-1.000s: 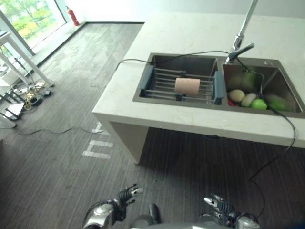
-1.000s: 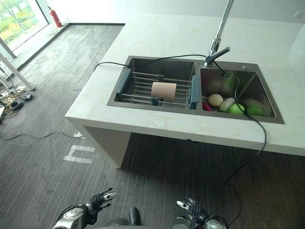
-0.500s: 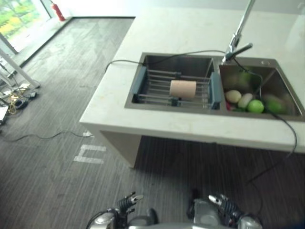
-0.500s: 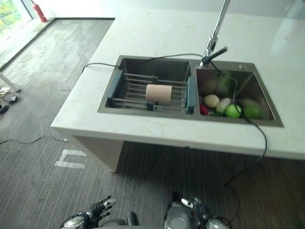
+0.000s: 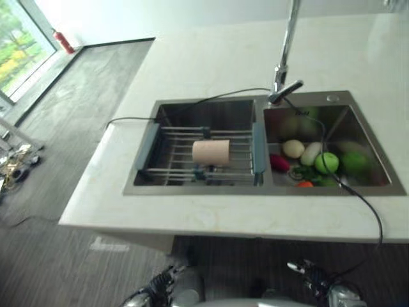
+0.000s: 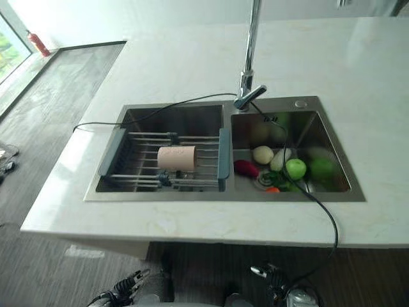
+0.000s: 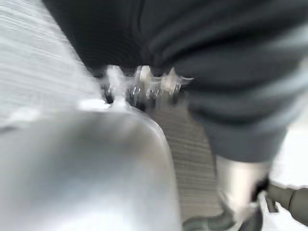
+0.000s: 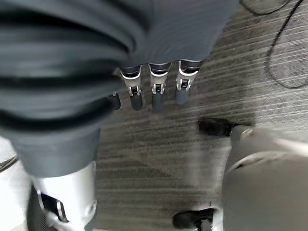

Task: Place the dishes in the dishwasher.

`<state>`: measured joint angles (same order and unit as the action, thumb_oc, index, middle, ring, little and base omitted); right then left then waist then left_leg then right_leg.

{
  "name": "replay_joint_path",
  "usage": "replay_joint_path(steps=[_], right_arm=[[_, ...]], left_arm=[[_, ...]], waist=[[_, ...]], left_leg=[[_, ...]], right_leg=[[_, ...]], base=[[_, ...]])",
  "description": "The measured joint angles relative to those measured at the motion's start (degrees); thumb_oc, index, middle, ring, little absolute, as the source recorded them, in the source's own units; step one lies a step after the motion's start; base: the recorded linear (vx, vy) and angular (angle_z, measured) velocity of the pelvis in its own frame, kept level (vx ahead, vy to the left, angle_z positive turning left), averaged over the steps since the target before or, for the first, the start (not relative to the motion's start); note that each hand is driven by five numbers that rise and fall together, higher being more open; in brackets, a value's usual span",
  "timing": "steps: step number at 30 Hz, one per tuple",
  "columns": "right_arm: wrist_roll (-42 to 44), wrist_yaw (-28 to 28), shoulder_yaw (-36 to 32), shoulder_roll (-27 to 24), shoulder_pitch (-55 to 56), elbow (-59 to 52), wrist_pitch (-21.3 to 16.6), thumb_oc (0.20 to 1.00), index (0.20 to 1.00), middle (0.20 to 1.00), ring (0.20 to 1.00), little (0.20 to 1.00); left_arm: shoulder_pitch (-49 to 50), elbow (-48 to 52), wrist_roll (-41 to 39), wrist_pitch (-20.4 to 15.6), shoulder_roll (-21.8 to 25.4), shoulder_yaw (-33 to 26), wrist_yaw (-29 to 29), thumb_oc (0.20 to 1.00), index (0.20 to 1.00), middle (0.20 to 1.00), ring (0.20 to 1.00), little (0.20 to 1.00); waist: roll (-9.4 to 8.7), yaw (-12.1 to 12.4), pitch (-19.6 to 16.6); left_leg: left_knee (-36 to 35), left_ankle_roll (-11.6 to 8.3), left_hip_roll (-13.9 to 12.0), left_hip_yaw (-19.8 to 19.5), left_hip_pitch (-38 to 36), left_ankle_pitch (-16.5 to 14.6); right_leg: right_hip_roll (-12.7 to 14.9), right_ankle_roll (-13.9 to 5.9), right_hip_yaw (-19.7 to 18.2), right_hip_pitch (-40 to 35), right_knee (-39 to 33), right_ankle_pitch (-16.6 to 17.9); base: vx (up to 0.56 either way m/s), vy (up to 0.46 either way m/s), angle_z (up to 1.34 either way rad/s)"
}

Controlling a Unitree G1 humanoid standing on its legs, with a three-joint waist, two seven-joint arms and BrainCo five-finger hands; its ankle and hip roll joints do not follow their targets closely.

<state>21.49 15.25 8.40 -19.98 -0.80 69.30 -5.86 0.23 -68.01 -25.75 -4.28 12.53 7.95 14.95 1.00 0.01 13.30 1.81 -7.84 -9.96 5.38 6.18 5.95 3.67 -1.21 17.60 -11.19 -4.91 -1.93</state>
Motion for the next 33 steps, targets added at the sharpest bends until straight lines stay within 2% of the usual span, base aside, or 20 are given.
replay_joint_path(steps=[1, 2, 3, 4, 6, 8, 15, 17, 21, 22, 23, 27, 28, 29, 31, 33], right_arm=[[0.0, 0.0, -0.1, 0.0, 0.5, 0.0, 0.0, 1.0, 1.0, 1.0, 1.0, 1.0], [0.0, 0.2, -0.4, -0.2, 1.3, 0.0, 0.0, 1.0, 1.0, 1.0, 1.0, 1.0], [-0.2, 0.2, -0.7, 0.9, 2.1, 0.2, 0.0, 1.0, 1.0, 1.0, 1.0, 1.0], [-0.5, 0.6, -1.1, 2.4, 2.7, 1.6, 0.0, 1.0, 1.0, 1.0, 1.0, 1.0], [-0.7, 0.7, -1.1, 3.3, 2.2, 1.7, -0.1, 1.0, 1.0, 1.0, 1.0, 1.0], [-0.7, 0.7, -1.8, 3.9, 1.9, 2.2, -0.2, 1.0, 1.0, 1.0, 1.0, 1.0], [-0.7, 0.6, -2.2, 3.8, 2.2, 2.1, -0.2, 1.0, 1.0, 1.0, 1.0, 1.0], [-0.7, 0.6, -2.2, 3.7, 2.3, 2.1, -0.2, 1.0, 1.0, 1.0, 1.0, 1.0], [-0.7, 0.6, -2.2, 3.7, 2.7, 1.6, -0.2, 1.0, 1.0, 1.0, 1.0, 1.0], [-0.7, 0.6, -2.2, 3.7, 2.7, 1.6, -0.2, 1.0, 1.0, 1.0, 1.0, 1.0], [-0.7, 0.6, -2.2, 3.7, 2.7, 1.6, -0.2, 1.0, 1.0, 1.0, 1.0, 1.0], [-0.7, 0.5, -2.2, 3.7, 2.6, 1.4, 0.1, 1.0, 1.0, 1.0, 1.0, 1.0], [-0.7, 0.5, -2.3, 3.5, 2.6, 1.3, 0.4, 1.0, 1.0, 1.0, 1.0, 1.0], [-0.8, 0.5, -2.3, 2.4, 2.6, 1.0, 0.7, 1.0, 1.0, 1.0, 1.0, 1.0], [-2.9, 0.6, -2.4, 0.3, 3.2, 1.0, 0.9, 1.0, 1.0, 1.0, 1.0, 1.0], [-4.0, 0.7, -2.9, -2.8, 4.3, 1.0, 1.1, 1.0, 1.0, 1.0, 1.0, 1.0]], left_arm=[[-0.2, -0.1, 0.0, 0.3, 0.0, 0.0, 0.2, 1.0, 1.0, 1.0, 1.0, 1.0], [-0.1, 0.0, 0.0, 0.4, -0.1, 0.0, 0.4, 1.0, 1.0, 1.0, 1.0, 1.0], [-0.8, -0.1, -0.1, 0.4, 0.2, 0.0, 0.3, 1.0, 1.0, 1.0, 1.0, 1.0], [-1.0, 0.6, -0.1, 0.2, 0.5, 1.0, 0.3, 1.0, 1.0, 1.0, 1.0, 1.0], [-1.4, 0.4, -0.1, 0.3, 0.9, 1.0, 0.3, 1.0, 1.0, 1.0, 1.0, 1.0], [-1.2, 0.3, -0.2, 0.3, 1.2, 1.1, 0.4, 1.0, 1.0, 1.0, 1.0, 1.0], [3.7, 0.6, -0.2, 0.2, -0.3, 1.2, 0.3, 1.0, 1.0, 1.0, 1.0, 1.0], [3.7, 0.6, -0.2, 0.2, -0.8, 1.2, 0.3, 1.0, 1.0, 1.0, 1.0, 1.0], [3.3, 1.8, -0.2, 0.8, -0.7, 1.1, 0.4, 1.0, 1.0, 1.0, 1.0, 1.0], [3.3, 2.0, -0.2, 1.7, -0.6, 1.1, 0.4, 1.0, 1.0, 1.0, 1.0, 1.0], [3.3, 2.1, 0.0, 4.9, -0.5, 1.1, 0.4, 1.0, 1.0, 1.0, 1.0, 1.0], [3.5, -0.5, 4.4, 12.1, -0.1, 1.0, -0.8, 1.0, 1.0, 1.0, 1.0, 1.0], [3.5, -0.7, 4.4, 13.7, 0.3, 0.9, -2.7, 1.0, 1.0, 1.0, 1.0, 1.0], [3.6, -3.0, 4.1, 17.5, 1.7, 0.1, -6.4, 1.0, 1.0, 1.0, 1.0, 1.0], [3.8, -4.4, -1.4, 22.6, 4.2, -8.4, -8.8, 1.0, 1.0, 1.0, 1.0, 1.0], [4.4, -4.1, -2.9, 24.8, 7.6, -10.7, -10.5, 1.0, 1.0, 1.0, 1.0, 1.0]], waist=[[0.41, -0.6, -0.2], [1.62, -1.4, -0.8], [0.38, -2.0, -0.7], [0.64, -1.1, -0.6], [-0.51, -0.9, -1.0], [-1.48, -0.9, -1.3], [1.11, -0.1, -2.4], [1.09, 0.0, -2.4], [0.79, 0.0, -2.5], [0.78, 0.1, -2.5], [0.77, 0.1, -2.5], [0.79, 0.1, -2.5], [0.89, 0.1, -2.6], [1.53, -0.1, -3.0], [2.51, 0.0, -3.5], [4.39, 0.1, -4.2]], left_leg=[[-2.1, 0.51, 0.7, 0.1, -2.1, 0.7], [-4.4, 2.56, 1.2, 0.4, -4.4, 3.1], [-6.8, 3.24, 2.0, 1.0, -6.1, 3.6], [-6.8, 5.26, 2.1, 1.1, -6.7, 2.9], [-6.8, 6.15, 3.4, 1.2, -6.7, 2.1], [-6.9, 6.51, 5.3, 0.9, -6.8, 0.5], [-7.1, 5.69, 4.6, 1.6, -7.3, 0.1], [-6.9, 4.98, 4.3, 1.7, -7.3, 0.5], [-6.9, 4.84, 4.0, 1.7, -7.3, 0.6], [-6.9, 4.83, 4.0, 1.7, -7.3, 0.6], [-6.9, 4.8, 4.0, 1.7, -7.3, 0.7], [-6.9, 4.73, 4.0, 1.6, -7.4, 0.7], [-7.2, 4.67, 4.0, 1.7, -7.3, 0.6], [-7.2, 4.67, 4.1, 2.0, -7.6, 0.3], [-7.2, 5.26, 4.2, 2.6, -7.7, -0.1], [-7.2, 5.44, 4.6, 2.7, -7.9, -0.2]], right_leg=[[-0.2, -0.93, -0.3, -0.7, 0.1, -0.4], [-0.6, -2.09, 0.0, -1.2, 0.4, -1.2], [0.6, -3.06, 0.5, -1.3, 2.5, -2.4], [2.0, -3.89, 0.3, 2.5, 8.3, -4.9], [3.5, -4.61, 0.3, 3.5, 3.4, -4.2], [5.7, -5.85, 0.1, 4.6, 3.2, 0.1], [4.7, -6.03, -0.9, 3.6, 1.3, 1.8], [4.3, -5.76, -0.9, 3.4, 0.9, 2.0], [3.9, -5.53, -1.0, 3.1, 0.8, 2.2], [3.9, -5.53, -0.9, 3.1, 0.8, 2.2], [3.9, -5.54, -0.9, 3.0, 0.8, 2.2], [3.8, -5.53, -0.8, 2.7, 0.3, 2.3], [3.9, -5.45, -0.7, 2.5, -0.1, 2.4], [4.0, -5.37, -1.0, 2.5, -0.1, 2.4], [4.2, -5.22, -1.1, 2.5, -0.1, 2.3], [4.7, -5.47, -1.1, 2.4, -0.1, 2.4]], base=[[0.11, 0.064, -0.06], [0.1, 0.048, 0.27], [0.09, 0.026, 0.2], [0.07, 0.016, 0.12], [0.07, 0.003, 0.02], [0.04, -0.008, 0.18], [0.01, -0.005, -0.05], [0.0, -0.001, -0.02], [0.0, 0.0, 0.0], [0.0, 0.0, 0.0], [0.0, 0.0, 0.0], [0.02, 0.023, 0.01], [0.06, 0.128, -0.03], [0.05, 0.118, -0.06], [0.03, 0.095, -0.08], [0.02, 0.051, -0.02]])
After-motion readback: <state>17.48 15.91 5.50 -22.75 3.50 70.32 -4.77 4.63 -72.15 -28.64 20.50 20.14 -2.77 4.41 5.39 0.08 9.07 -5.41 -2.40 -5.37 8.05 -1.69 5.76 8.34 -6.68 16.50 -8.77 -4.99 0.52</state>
